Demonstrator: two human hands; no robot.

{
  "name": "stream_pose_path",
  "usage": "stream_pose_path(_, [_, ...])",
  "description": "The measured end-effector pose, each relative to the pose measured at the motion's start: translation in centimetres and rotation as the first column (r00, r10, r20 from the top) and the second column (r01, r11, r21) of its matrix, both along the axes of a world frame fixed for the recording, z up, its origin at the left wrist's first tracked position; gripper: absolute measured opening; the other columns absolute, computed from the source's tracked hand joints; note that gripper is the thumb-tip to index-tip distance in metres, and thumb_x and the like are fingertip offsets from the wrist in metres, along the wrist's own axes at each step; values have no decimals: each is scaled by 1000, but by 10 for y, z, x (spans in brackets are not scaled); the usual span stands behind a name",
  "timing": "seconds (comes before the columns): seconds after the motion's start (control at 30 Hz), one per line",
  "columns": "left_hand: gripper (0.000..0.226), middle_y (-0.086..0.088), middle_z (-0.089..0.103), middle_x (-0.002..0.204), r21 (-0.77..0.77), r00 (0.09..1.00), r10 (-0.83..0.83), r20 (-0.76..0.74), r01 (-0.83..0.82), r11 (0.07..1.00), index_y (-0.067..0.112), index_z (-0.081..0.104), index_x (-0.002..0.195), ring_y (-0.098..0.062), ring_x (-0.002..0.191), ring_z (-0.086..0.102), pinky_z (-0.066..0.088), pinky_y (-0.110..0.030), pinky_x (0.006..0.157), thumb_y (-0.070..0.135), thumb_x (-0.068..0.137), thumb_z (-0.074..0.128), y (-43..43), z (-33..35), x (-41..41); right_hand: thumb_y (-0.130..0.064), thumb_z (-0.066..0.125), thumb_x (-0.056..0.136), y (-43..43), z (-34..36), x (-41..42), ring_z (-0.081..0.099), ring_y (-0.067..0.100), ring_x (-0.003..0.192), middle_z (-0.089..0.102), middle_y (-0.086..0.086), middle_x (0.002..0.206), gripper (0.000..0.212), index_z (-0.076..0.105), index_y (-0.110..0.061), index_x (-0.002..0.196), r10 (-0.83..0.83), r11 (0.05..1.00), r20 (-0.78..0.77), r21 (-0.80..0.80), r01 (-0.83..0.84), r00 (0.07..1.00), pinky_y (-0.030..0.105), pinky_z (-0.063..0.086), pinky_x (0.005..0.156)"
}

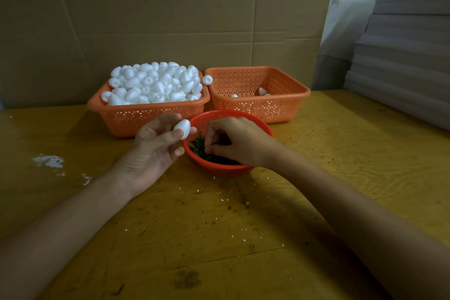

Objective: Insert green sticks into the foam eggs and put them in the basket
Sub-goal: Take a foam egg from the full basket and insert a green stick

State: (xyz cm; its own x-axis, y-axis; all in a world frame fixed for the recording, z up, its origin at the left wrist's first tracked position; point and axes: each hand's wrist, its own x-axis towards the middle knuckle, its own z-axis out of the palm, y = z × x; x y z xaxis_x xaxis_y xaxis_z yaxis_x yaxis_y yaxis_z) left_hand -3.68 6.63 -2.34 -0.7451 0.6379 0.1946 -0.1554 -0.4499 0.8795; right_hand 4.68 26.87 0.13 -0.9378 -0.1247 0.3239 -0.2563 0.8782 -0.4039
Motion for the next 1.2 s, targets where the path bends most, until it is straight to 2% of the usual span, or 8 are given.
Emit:
stream_pose_path(0.27, [28,-1,78,103,18,1000,-4,0,4,1000,29,79,89,-14,99,76,49,-19,54,6,87,62,-2,3,3,-17,80,90,0,1,0,68,7,92,76,-8,96,9,74,-15,97,0,1000,-3,-5,0,1000,38,52,87])
stream_pose_path(0.43, [27,-3,76,119,35,999,-28,24,27,999,30,80,104,-16,106,75,50,-21,57,14,94,60,-2,2,-1,-21,80,90,0,1,-1,69,8,95,76,-6,99,17,77,-19,107,-18,1000,-7,-11,18,1000,37,53,89])
stream_pose_path(0.67, [31,-1,75,117,62,998,-44,46,41,997,29,74,124,-16,107,75,51,-21,58,21,101,55,-1,1,-5,-13,81,89,1,2,-2,74,5,92,80,-4,93,18,80,-14,107,-39,989,-22,-146,35,999,35,57,93])
stream_pose_path(0.77, [29,0,76,113,58,999,-23,49,20,998,29,76,119,-16,109,75,51,-20,57,21,100,56,0,1,-4,-10,83,87,3,2,-3,74,4,78,80,-2,90,18,80,-12,105,-55,972,-14,-230,50,998,36,60,89])
stream_pose_path(0.83, [28,1,76,109,58,999,-13,51,10,998,28,78,115,-16,109,75,51,-19,56,21,99,56,1,1,-3,-6,82,87,4,2,-3,76,12,73,80,0,89,18,79,-9,105,-44,960,-4,-277,41,999,36,62,86])
stream_pose_path(0.9, [28,2,76,108,56,999,-5,54,2,998,27,77,117,-16,110,75,51,-19,56,21,99,56,2,0,-3,-4,80,88,6,2,-3,77,18,72,81,2,90,17,79,-8,104,-32,948,-2,-318,29,999,36,63,84])
stream_pose_path(1.03, [28,3,76,107,52,999,9,44,-11,999,24,70,122,-17,114,74,51,-18,56,22,97,58,3,-1,-3,-5,78,91,7,2,-3,78,20,71,81,2,89,12,78,-6,103,-27,930,8,-368,28,1000,34,62,85])
stream_pose_path(1.2, [13,2,76,110,67,999,4,36,-7,998,25,65,109,-19,120,72,54,-17,59,24,97,61,3,-5,-7,-8,73,96,6,3,-3,78,24,74,81,3,93,7,75,-5,101,-2,924,36,-382,16,999,37,61,89])
